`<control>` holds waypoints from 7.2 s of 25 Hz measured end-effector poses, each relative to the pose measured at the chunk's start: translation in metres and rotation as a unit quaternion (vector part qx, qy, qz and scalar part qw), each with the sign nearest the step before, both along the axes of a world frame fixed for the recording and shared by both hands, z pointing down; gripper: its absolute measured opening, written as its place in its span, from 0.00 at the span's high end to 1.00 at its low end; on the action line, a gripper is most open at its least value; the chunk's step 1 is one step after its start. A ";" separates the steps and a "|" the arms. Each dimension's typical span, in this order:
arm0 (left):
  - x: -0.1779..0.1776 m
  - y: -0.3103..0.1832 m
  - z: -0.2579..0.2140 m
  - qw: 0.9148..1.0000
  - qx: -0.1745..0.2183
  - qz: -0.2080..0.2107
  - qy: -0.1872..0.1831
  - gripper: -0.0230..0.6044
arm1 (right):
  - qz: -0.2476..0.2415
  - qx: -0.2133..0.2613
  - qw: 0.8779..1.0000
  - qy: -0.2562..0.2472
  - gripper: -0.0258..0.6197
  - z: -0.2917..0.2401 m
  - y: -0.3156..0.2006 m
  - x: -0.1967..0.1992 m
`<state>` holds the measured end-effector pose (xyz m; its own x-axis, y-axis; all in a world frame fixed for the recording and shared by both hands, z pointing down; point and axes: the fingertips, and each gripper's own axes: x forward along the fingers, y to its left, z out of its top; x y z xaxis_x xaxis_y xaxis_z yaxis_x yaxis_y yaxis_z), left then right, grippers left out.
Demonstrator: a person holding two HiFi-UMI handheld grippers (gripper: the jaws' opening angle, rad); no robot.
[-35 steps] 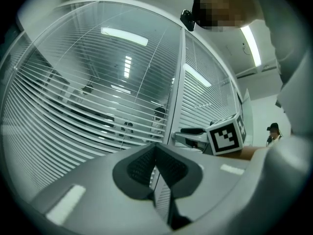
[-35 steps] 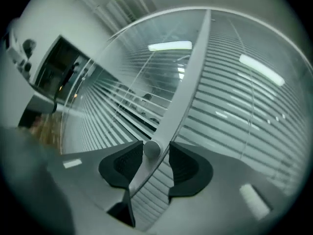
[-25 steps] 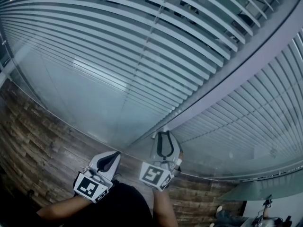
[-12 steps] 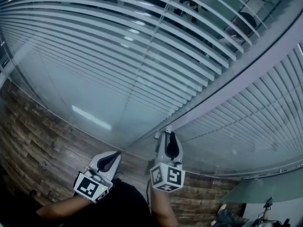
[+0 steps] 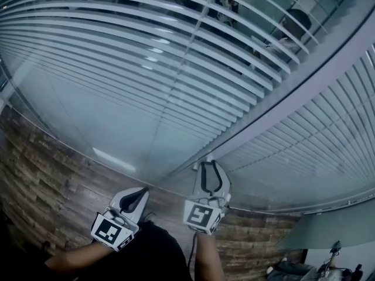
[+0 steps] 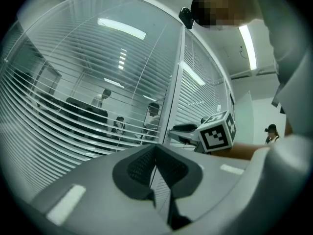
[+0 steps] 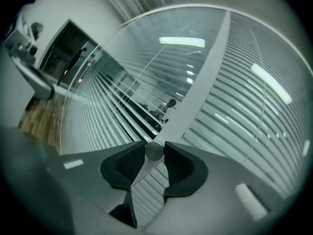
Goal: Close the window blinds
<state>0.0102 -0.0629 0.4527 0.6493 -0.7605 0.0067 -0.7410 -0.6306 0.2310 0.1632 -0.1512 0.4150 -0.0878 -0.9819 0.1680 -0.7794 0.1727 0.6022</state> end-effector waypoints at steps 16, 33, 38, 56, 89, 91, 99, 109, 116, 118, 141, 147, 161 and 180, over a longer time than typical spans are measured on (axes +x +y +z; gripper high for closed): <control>0.016 -0.010 -0.001 0.998 -0.030 0.041 0.036 0.96 | 0.044 -0.031 0.880 -0.472 0.71 0.018 0.003 0.012; 0.017 0.024 0.002 0.997 -0.045 0.063 0.022 0.96 | 0.059 -0.031 0.998 -0.010 0.82 -0.001 0.005 0.004; 0.016 0.027 0.000 0.997 -0.047 0.061 0.021 0.96 | 0.050 -0.020 0.933 -0.356 0.71 -0.006 0.012 0.019; 0.019 0.034 0.001 0.997 -0.056 0.058 0.016 0.96 | 0.074 -0.023 0.951 -0.300 0.87 -0.005 0.000 0.027; 0.017 0.030 -0.001 0.996 -0.056 0.069 0.029 0.96 | 0.054 -0.025 0.886 -0.459 0.68 0.004 0.001 0.011; 0.018 0.030 0.001 0.995 -0.058 0.070 0.031 0.96 | 0.050 -0.014 0.861 -0.505 0.69 0.003 0.001 0.013; 0.019 0.028 0.006 0.995 -0.059 0.071 0.035 0.96 | 0.067 -0.028 0.876 -0.477 0.75 0.003 -0.003 0.018; 0.021 0.029 0.003 0.996 -0.060 0.065 0.031 0.96 | 0.072 -0.018 0.986 -0.149 0.76 -0.003 0.002 0.013; 0.026 0.020 0.017 0.995 -0.064 0.069 0.027 0.96 | 0.061 -0.028 0.987 -0.148 0.75 0.014 -0.004 0.012; 0.029 0.018 0.018 0.995 -0.066 0.068 0.027 0.96 | 0.057 -0.038 0.966 -0.249 0.73 0.017 -0.005 0.016; 0.032 0.012 0.012 0.994 -0.070 0.078 0.030 0.96 | 0.061 -0.023 0.992 -0.108 0.76 0.005 -0.002 0.008; 0.038 0.018 0.009 0.993 -0.067 0.090 0.030 0.96 | 0.062 -0.026 0.973 -0.221 0.73 0.000 0.001 0.010; 0.020 0.015 0.018 0.994 -0.083 0.067 0.031 0.96 | 0.069 -0.027 0.948 -0.311 0.76 0.002 -0.003 0.014; 0.033 0.020 0.017 0.993 -0.081 0.078 0.028 0.96 | 0.027 -0.057 0.990 -0.122 0.74 0.002 -0.002 0.009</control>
<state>0.0437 -0.0433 0.4692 0.7622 -0.6423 0.0812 -0.6198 -0.6877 0.3779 0.1725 -0.1534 0.4171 -0.0877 -0.9620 0.2584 -0.9097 0.1831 0.3728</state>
